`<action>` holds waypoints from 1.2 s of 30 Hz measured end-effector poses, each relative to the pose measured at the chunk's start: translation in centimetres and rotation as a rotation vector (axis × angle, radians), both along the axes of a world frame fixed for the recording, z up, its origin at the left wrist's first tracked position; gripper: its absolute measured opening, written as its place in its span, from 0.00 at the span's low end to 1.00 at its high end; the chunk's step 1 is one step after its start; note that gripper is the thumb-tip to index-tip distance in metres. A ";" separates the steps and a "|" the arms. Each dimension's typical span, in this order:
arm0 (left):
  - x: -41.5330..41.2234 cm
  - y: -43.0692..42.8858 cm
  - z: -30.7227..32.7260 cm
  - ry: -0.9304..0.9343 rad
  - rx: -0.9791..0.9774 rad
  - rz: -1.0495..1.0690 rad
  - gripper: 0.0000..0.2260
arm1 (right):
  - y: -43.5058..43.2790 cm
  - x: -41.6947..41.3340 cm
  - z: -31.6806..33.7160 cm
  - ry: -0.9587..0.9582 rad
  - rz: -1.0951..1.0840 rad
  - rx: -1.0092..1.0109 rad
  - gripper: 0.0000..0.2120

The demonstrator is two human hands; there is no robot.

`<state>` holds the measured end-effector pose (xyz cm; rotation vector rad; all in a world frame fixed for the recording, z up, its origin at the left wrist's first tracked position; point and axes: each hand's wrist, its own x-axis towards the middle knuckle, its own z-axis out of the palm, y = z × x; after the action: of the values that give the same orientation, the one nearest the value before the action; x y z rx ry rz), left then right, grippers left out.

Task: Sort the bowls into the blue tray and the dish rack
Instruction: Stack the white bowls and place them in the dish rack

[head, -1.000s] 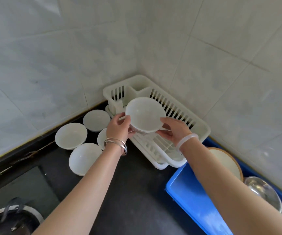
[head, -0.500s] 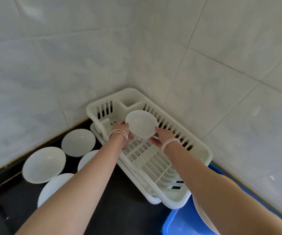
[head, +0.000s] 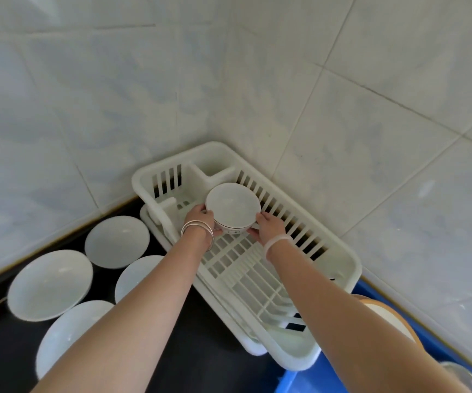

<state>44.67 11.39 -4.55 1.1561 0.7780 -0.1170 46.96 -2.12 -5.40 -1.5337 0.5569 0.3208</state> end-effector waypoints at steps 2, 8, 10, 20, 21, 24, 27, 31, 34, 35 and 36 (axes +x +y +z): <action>0.0 0.0 -0.1 -0.002 -0.018 -0.003 0.17 | -0.1 -0.1 -0.2 -0.008 0.012 -0.007 0.17; -0.3 0.0 -0.3 -0.042 0.051 -0.043 0.17 | -0.2 -1.2 0.4 0.009 0.091 -0.041 0.19; -0.4 0.3 -0.6 -0.052 0.173 -0.088 0.15 | -0.3 -1.7 1.0 0.005 0.093 -0.057 0.19; -5.5 1.7 3.3 -0.130 0.417 -0.227 0.12 | 0.1 -6.2 6.4 -0.122 0.182 -0.162 0.14; -6.9 2.1 3.9 -0.141 0.450 -0.233 0.14 | 0.4 -7.0 7.2 -0.150 0.211 -0.165 0.13; -11.4 3.2 5.3 -0.168 0.577 -0.210 0.15 | 1.9 -10.3 9.1 -0.235 0.322 -0.212 0.09; -16.1 4.4 5.9 -0.174 0.716 -0.181 0.14 | 3.5 -14.1 9.7 -0.282 0.421 -0.243 0.07; -21.8 6.3 4.9 -0.074 0.775 -0.098 0.13 | 5.9 -18.0 7.7 -0.216 0.530 -0.277 0.08; -25.2 7.9 3.2 0.012 0.805 -0.056 0.14 | 7.4 -19.5 4.5 -0.037 0.619 -0.388 0.10; -26.1 8.4 2.6 0.037 0.819 -0.054 0.15 | 7.8 -19.8 3.6 0.013 0.649 -0.444 0.15; -26.9 8.9 1.9 0.058 0.848 -0.060 0.17 | 8.2 -20.0 2.8 0.059 0.663 -0.479 0.19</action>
<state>17.79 20.24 -2.61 1.9840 0.8694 0.1493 26.95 6.12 -2.63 -2.1628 0.1514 0.7813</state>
